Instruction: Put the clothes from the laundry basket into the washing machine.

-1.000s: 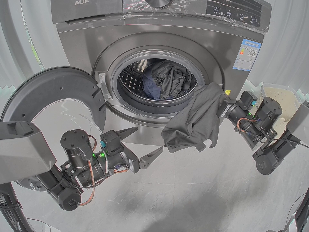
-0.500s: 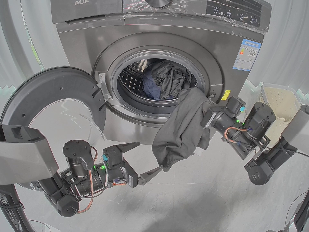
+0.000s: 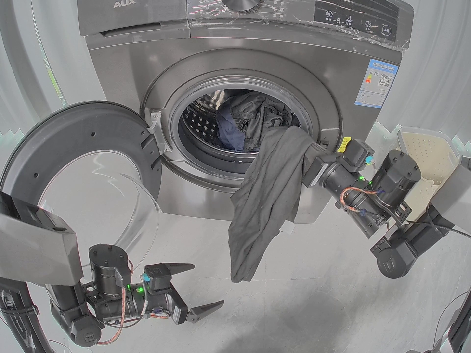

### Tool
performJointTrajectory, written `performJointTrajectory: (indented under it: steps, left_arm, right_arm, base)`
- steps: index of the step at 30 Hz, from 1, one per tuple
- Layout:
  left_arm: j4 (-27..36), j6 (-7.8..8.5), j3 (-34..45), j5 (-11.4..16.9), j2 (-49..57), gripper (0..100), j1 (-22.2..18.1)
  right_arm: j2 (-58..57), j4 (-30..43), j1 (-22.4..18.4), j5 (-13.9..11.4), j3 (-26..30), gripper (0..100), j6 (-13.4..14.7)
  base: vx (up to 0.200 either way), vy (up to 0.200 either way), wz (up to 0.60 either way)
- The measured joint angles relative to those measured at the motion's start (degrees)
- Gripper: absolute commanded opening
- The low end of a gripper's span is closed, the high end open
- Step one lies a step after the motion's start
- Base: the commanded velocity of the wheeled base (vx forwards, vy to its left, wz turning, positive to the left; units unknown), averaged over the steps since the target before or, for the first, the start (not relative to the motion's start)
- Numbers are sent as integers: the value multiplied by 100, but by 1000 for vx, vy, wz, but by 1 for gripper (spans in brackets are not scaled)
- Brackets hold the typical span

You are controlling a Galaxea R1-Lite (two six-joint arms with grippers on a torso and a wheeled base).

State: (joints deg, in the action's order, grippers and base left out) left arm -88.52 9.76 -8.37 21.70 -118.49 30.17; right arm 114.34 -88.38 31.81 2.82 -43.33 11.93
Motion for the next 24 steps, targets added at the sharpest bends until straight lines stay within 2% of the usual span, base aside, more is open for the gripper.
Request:
performJointTrajectory:
  steps: [12,20,24]
  left_arm:
    - [2,27,590,38,-28,100,-11]
    - [2,-38,-96,-2,-41,100,11]
    - [2,-140,-639,-35,-83,100,45]
  right_arm:
    - [33,6,-375,74,-276,0,62]
    - [40,9,-119,63,-238,0,49]
    - [30,9,83,55,-166,0,32]
  base:
    - [0,0,0]
    - [0,0,0]
    - [0,0,0]
